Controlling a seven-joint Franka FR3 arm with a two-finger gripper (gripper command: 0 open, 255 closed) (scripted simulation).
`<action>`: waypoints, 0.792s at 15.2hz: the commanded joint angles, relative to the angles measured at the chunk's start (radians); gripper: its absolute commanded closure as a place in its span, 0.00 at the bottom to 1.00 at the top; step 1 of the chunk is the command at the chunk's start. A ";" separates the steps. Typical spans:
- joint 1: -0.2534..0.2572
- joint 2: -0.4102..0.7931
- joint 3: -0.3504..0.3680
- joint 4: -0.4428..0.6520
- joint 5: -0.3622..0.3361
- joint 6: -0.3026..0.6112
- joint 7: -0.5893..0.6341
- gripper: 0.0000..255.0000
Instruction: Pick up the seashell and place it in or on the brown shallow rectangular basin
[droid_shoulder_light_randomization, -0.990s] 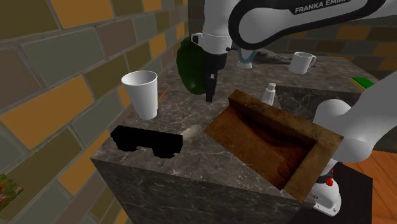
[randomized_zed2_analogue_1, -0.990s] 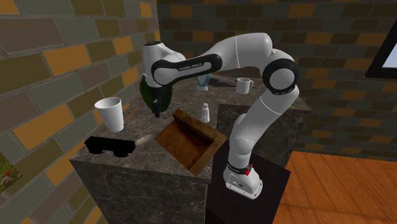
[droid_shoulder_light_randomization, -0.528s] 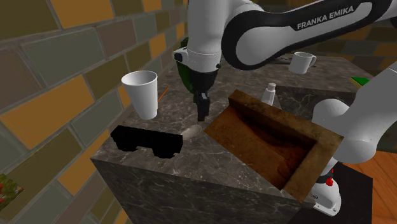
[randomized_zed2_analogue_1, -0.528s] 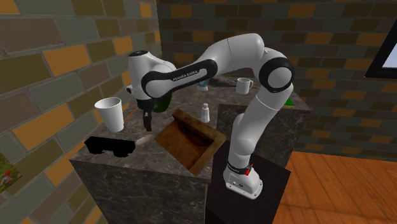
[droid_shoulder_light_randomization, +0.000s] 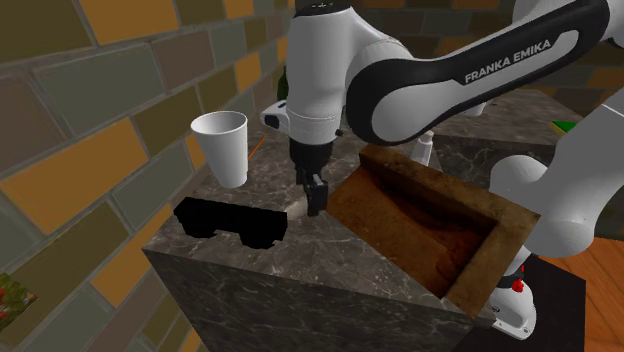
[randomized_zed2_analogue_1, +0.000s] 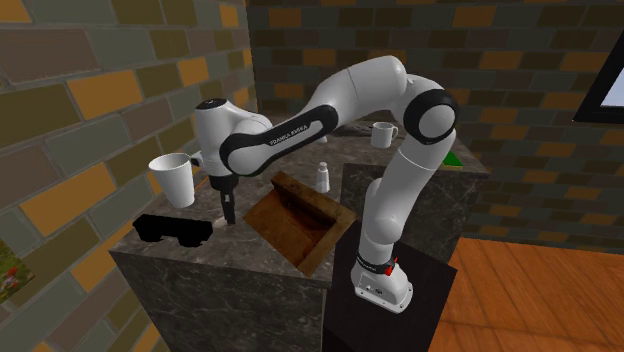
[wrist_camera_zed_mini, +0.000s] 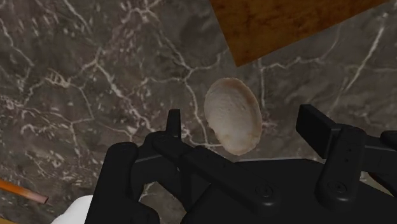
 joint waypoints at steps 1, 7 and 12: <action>-0.001 0.012 0.001 -0.016 -0.003 0.029 0.001 0.00; -0.002 0.020 0.002 -0.030 -0.005 0.051 0.002 0.00; -0.002 0.020 0.002 -0.030 -0.005 0.051 0.002 1.00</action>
